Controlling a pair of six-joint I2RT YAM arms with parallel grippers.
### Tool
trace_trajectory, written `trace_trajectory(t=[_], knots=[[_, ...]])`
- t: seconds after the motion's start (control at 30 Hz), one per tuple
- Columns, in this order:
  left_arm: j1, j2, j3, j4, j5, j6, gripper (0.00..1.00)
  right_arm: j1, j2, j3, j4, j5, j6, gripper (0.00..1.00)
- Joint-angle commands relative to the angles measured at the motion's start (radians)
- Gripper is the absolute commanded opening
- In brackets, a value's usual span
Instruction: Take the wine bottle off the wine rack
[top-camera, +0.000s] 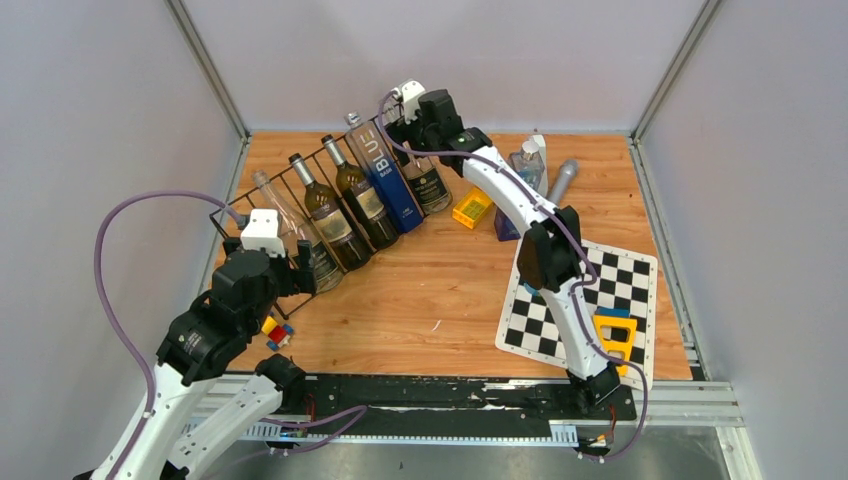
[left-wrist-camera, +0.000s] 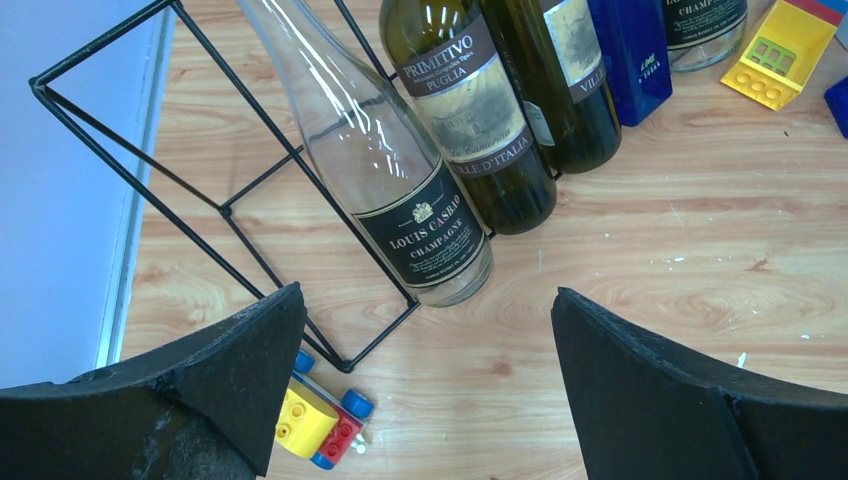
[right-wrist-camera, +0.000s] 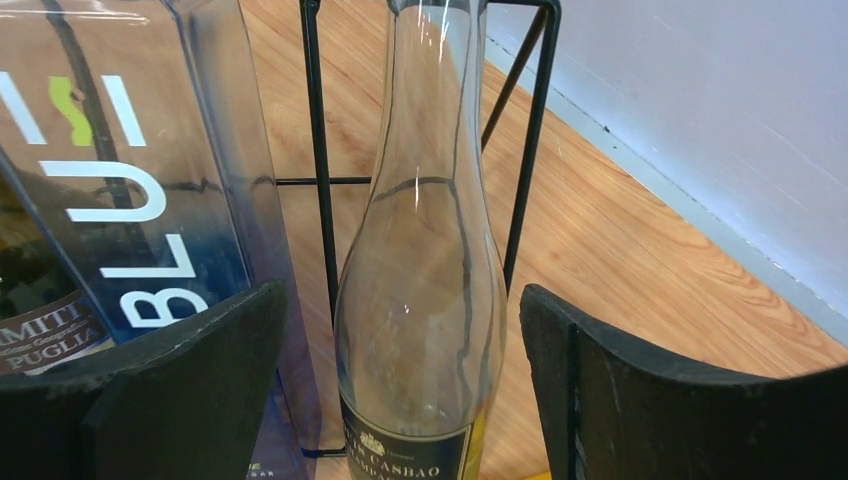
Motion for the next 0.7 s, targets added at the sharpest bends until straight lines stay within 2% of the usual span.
trace_trajectory(t=[0.0, 0.33, 0.67], knots=[[0.004, 0.004, -0.004, 0.038, 0.006, 0.014, 1.00, -0.004, 0.030, 0.055, 0.102, -0.021, -0.001, 0.87], [0.004, 0.003, -0.006, 0.041, 0.012, 0.018, 1.00, -0.018, 0.102, 0.077, 0.173, -0.046, -0.013, 0.84], [0.004, 0.006, -0.007, 0.042, 0.011, 0.019, 1.00, -0.019, 0.139, 0.087, 0.207, -0.046, -0.033, 0.74]])
